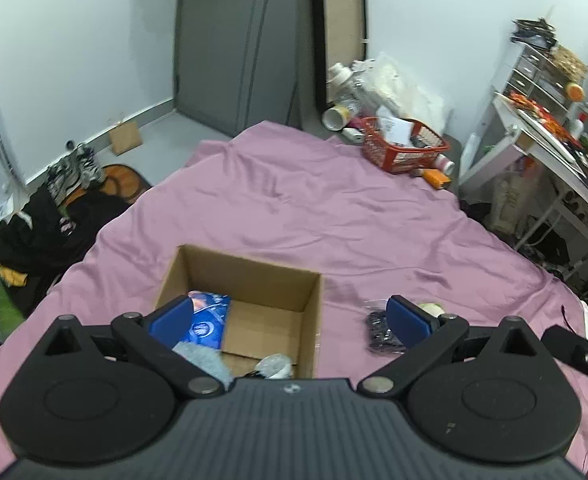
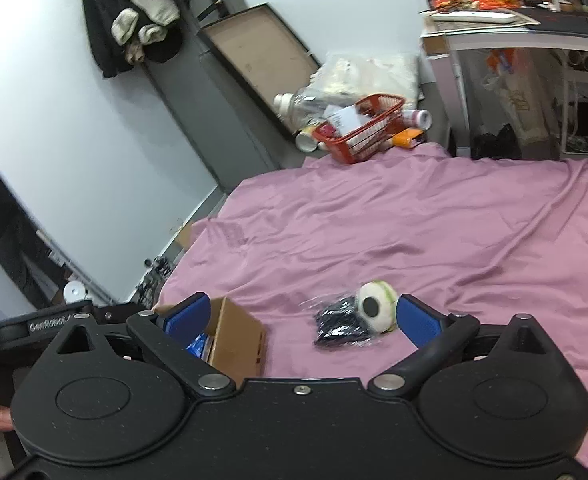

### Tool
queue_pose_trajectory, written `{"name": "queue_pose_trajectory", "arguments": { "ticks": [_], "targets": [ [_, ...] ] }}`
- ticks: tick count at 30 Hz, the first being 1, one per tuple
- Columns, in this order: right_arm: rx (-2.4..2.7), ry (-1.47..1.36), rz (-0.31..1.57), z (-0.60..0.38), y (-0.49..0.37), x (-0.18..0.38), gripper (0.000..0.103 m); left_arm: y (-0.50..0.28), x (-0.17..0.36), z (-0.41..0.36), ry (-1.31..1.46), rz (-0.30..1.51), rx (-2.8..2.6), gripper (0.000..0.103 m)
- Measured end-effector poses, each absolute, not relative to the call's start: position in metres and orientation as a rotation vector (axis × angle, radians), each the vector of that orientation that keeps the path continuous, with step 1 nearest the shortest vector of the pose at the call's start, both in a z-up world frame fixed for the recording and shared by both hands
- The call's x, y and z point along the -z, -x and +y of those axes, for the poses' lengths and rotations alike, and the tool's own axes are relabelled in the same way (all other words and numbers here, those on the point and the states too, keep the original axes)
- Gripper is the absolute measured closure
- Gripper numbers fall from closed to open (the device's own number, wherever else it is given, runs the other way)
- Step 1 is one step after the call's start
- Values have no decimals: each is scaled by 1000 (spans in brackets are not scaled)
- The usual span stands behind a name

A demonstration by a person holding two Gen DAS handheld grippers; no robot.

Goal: Organize soft objects
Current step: 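Move the left gripper to the bead bag while the right moves to the white-green plush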

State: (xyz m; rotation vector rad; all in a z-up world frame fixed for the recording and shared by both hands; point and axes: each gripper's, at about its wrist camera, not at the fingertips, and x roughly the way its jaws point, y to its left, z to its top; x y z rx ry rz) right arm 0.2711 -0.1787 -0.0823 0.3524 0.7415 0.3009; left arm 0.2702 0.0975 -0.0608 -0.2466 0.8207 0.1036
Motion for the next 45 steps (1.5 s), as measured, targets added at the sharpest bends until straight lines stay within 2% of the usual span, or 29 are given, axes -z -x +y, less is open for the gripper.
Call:
{"name": "queue_pose_trajectory", "arguments": {
  "ticks": [12, 30, 34, 38, 41, 45],
  "targets": [
    [-238, -424, 762, -220, -287, 95, 0, -288, 71, 59, 220, 838, -37, 1],
    [-215, -468, 873, -236, -332, 152, 1, -343, 117, 11, 196, 935, 26, 2],
    [-235, -496, 896, -238, -345, 166, 10, -355, 136, 7, 245, 959, 35, 5],
    [-246, -565, 956, -244, -358, 187, 23, -368, 153, 2, 274, 984, 50, 17],
    [-256, -596, 988, -244, -366, 200, 28, -379, 167, -4, 284, 1017, 54, 28],
    [-288, -632, 1017, -243, -376, 215, 35, -391, 188, -8, 295, 1056, 47, 35]
  ]
}}
